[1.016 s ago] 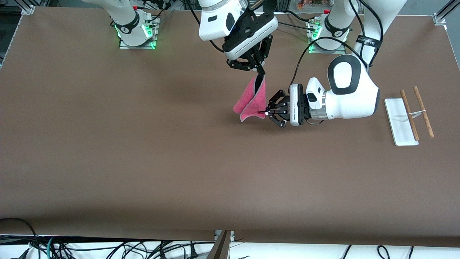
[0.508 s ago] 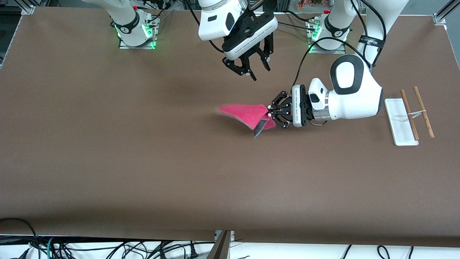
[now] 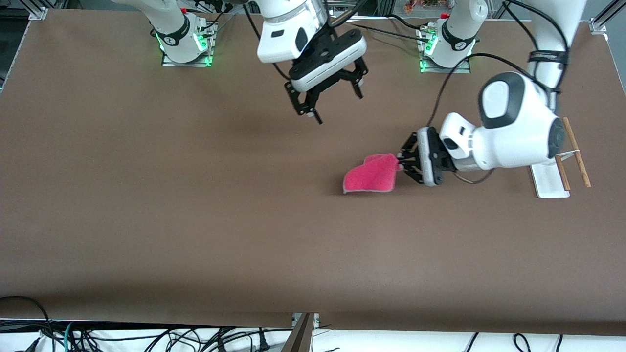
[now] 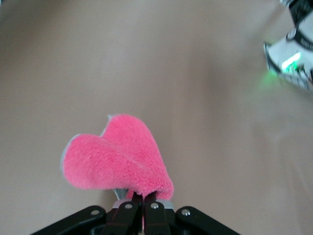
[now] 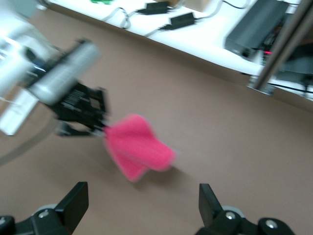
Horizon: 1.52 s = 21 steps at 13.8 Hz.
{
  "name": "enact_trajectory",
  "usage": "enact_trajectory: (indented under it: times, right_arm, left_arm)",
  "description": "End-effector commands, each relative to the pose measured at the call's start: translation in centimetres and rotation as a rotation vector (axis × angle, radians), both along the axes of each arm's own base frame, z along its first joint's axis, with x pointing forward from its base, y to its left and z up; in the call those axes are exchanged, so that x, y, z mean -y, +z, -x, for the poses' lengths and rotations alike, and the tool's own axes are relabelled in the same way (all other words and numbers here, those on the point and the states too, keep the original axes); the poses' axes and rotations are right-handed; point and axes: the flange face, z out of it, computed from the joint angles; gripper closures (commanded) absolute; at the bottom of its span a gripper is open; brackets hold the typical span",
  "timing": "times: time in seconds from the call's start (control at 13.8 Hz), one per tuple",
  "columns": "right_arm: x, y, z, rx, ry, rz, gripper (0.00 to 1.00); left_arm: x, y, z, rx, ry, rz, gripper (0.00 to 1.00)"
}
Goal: Pass towel and hang on rack
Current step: 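Carry the towel with the left gripper and drape it over the rack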
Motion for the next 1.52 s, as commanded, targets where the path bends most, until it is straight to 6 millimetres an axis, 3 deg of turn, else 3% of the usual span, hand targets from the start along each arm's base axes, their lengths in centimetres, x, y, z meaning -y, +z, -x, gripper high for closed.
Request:
enact_trajectory:
  times: [0.0,0.15,0.51,0.87,1.09,1.23,1.45]
  right_arm:
    - [3.1,-0.3,-2.1,-0.008,-0.055,0.099,0.0]
    - [5.3,-0.9,-3.4,-0.017,-0.101,0.173,0.0]
    - [9.7,-1.0,-6.0,0.005,-0.112,0.293,0.0]
    - [17.1,-1.5,-10.4,-0.027,-0.221,0.341,0.0]
    - [23.0,-1.7,-13.3,-0.044,-0.297,0.34,0.0]
    - [26.8,-1.6,-14.7,-0.057,-0.33,0.35,0.0]
    - [34.6,-1.1,-15.7,-0.079,-0.335,0.374,0.0]
  left_arm:
    - [-6.2,-0.8,-2.2,-0.065,-0.008,-0.095,1.0]
    - [-11.3,-1.9,-2.2,-0.117,0.004,-0.195,1.0]
    - [-26.3,-4.5,-1.1,-0.2,0.113,-0.439,1.0]
    - [-38.1,-4.8,2.5,-0.318,0.291,-0.601,1.0]
    - [-43.8,-4.8,5.1,-0.379,0.377,-0.657,1.0]
    - [-46.0,-4.7,6.2,-0.398,0.397,-0.705,1.0]
    - [-49.8,-4.9,8.2,-0.427,0.44,-0.735,1.0]
